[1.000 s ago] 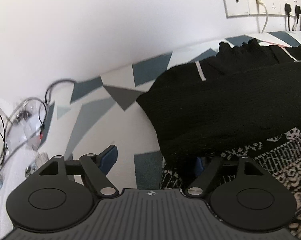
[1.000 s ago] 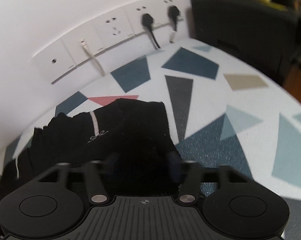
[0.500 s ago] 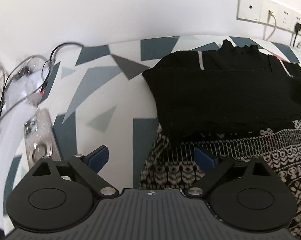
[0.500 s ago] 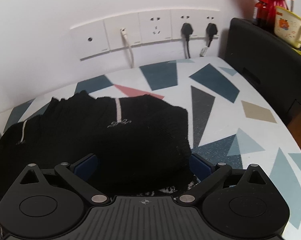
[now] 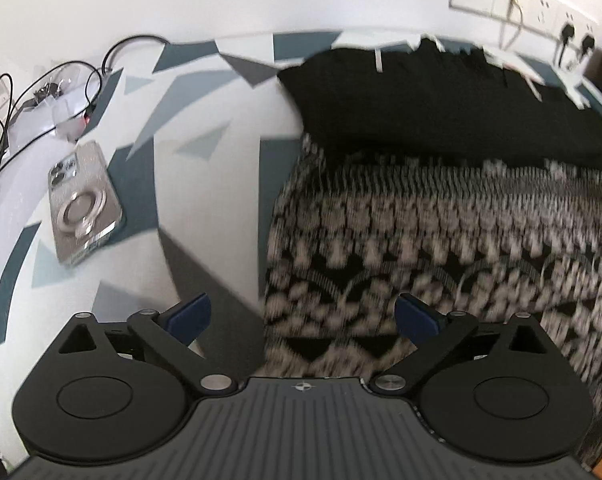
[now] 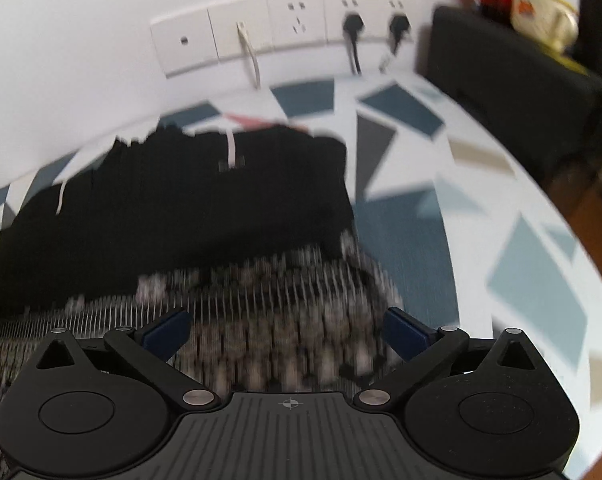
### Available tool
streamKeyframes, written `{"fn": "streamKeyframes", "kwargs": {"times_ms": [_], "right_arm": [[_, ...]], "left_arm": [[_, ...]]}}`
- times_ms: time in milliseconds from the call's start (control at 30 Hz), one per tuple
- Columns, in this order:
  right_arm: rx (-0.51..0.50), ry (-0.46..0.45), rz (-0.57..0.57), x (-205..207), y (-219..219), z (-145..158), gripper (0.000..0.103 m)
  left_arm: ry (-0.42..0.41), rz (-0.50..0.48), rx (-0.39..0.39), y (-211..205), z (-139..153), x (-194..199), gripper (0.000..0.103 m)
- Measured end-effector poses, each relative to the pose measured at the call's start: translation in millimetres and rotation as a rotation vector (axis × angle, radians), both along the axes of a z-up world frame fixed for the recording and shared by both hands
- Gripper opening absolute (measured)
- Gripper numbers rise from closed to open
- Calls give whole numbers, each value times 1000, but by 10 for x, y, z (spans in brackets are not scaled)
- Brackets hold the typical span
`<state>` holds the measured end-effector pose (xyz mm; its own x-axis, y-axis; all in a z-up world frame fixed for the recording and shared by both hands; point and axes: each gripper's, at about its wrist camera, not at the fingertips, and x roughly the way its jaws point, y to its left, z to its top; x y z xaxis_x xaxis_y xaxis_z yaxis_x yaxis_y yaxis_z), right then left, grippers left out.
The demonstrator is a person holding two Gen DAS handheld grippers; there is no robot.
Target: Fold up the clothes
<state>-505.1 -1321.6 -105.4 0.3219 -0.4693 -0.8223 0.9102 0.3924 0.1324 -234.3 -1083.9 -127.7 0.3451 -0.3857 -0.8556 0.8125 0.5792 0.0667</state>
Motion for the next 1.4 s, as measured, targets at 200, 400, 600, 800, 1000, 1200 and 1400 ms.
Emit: {"fn": "streamKeyframes", "kwargs": {"times_ms": [200, 400, 600, 800, 1000, 1200, 1400], "right_arm": [[29, 28, 0, -358, 422, -201, 102], [37, 59, -14, -627, 576, -367, 102], [-8, 110, 51, -600, 704, -411, 102], [1, 120, 46, -574, 674, -411, 102], [-8, 117, 45, -580, 697, -420, 102], [-24, 107, 54, -601, 703, -431, 102], [21, 87, 83, -721, 773, -383, 102]], "left_arm": [[22, -45, -22, 312, -91, -160, 103], [68, -19, -39, 505, -136, -213, 103], [76, 22, -21, 542, -141, -289, 103], [70, 51, -30, 553, -141, -302, 103], [71, 62, -29, 556, -137, -302, 103], [74, 69, -27, 554, -135, -301, 103], [100, 8, 15, 642, -92, -495, 103]]}}
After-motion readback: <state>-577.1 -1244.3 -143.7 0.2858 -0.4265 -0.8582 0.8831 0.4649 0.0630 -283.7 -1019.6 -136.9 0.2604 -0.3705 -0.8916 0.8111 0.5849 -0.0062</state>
